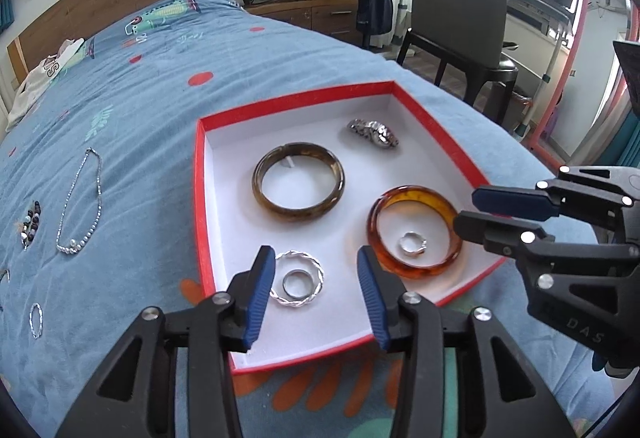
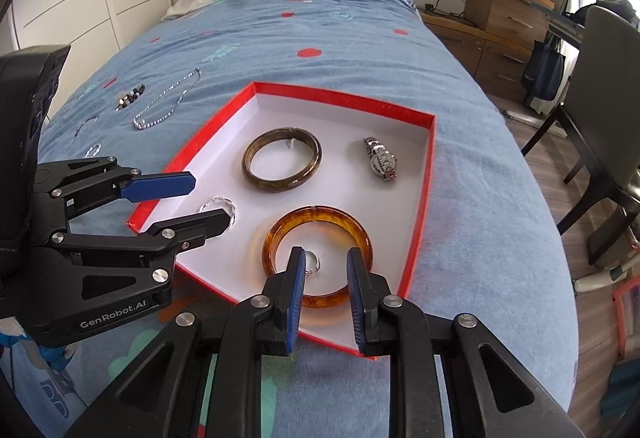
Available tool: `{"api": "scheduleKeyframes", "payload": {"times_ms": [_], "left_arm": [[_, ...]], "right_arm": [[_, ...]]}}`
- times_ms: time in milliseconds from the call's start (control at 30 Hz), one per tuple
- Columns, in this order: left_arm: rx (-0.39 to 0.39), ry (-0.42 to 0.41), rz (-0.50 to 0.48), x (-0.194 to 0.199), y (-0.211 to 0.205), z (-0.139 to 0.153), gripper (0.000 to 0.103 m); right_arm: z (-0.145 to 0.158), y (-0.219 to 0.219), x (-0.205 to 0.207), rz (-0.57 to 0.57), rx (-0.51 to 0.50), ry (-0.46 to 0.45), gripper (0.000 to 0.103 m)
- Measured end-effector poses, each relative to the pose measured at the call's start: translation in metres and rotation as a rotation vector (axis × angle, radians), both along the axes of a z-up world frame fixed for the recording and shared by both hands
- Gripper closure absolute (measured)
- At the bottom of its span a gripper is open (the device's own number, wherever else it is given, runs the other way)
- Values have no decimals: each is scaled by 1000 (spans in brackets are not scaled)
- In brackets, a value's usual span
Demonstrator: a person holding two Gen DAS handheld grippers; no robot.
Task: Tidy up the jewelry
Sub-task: 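Carry the hoop and ring into the red box and release them, then move both tools back over the jewelry on the bed cover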
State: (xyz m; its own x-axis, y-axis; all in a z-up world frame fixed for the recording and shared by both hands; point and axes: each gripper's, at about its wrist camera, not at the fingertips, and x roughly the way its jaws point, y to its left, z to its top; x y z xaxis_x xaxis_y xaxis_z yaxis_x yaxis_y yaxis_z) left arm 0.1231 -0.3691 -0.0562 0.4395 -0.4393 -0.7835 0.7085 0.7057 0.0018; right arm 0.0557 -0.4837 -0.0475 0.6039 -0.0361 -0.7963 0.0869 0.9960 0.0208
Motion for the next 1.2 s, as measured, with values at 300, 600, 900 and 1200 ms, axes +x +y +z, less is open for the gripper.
{"api": "scheduleKeyframes", "payload": {"times_ms": [300,600,900,1200], "left_arm": [[-44,-16,24,-10,26,29,57],[-53,-48,103,-14,87,52,56],[-27,-67,267,1,188,55,56],[4,-50,464,35,291,36,56]], "right_arm": [[22,11,-12,-9,-11,-27,78],[49,51,-19,34,-14,-67,74],[59,118,0,138,8,-91,73],[50,178,40,241,42,-83,73]]}}
